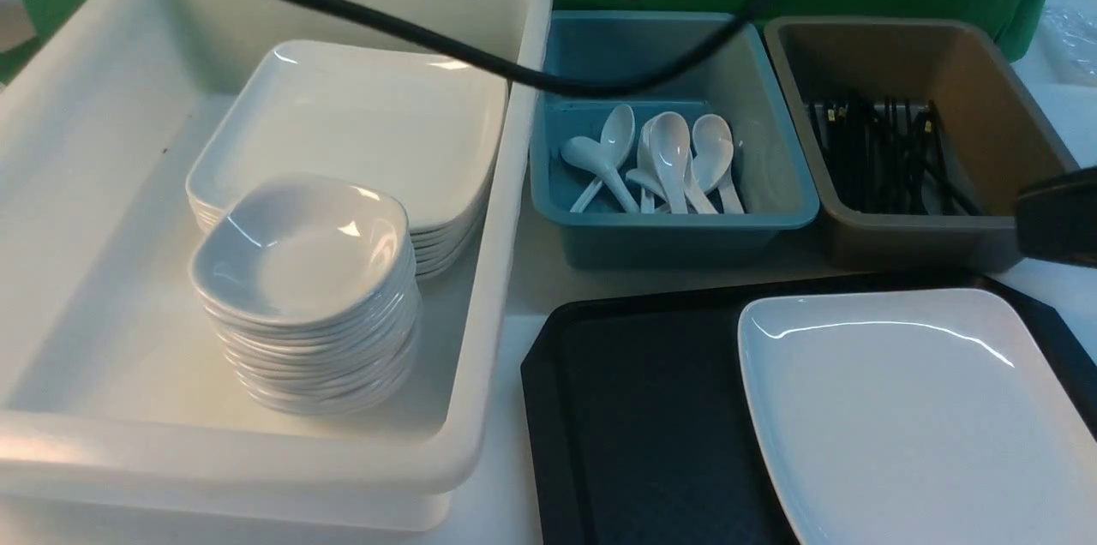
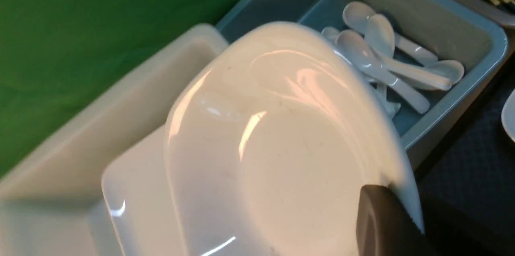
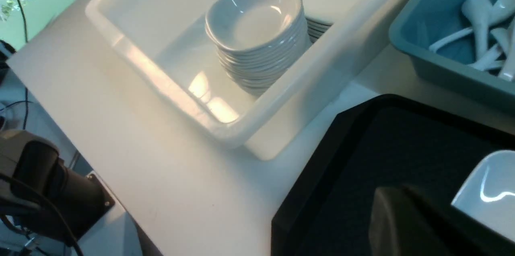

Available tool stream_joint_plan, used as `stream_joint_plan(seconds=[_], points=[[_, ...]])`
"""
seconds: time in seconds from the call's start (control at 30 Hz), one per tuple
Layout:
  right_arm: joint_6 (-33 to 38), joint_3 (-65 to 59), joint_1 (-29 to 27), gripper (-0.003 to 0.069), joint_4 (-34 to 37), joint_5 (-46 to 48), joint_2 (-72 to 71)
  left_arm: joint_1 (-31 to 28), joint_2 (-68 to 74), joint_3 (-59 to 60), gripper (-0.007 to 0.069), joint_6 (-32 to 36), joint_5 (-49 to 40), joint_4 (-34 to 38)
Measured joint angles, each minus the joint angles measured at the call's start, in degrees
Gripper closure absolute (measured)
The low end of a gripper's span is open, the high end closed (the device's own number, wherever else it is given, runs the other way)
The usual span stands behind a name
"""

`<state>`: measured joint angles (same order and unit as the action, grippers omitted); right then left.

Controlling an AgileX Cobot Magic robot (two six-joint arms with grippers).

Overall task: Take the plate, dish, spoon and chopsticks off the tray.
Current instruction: Use the left arm to put the small plate into the large storage box on the left

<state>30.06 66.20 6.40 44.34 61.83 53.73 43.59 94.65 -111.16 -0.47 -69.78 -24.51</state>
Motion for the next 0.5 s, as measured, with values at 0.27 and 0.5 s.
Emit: stream_joint_plan(seconds=[0.27,0.5], points=[[1.2,4.6,6.7,0.0620,0.6,-1.7,9.8,-10.8,-6.5,20.0,0.0592,-4.9,-0.1,3.1],[-5.7,11.7,20.4,0.0620,-10.3,-8.8,21.2,-11.1,-7.3,33.5,0.0592,-6.0,8.9,6.6]])
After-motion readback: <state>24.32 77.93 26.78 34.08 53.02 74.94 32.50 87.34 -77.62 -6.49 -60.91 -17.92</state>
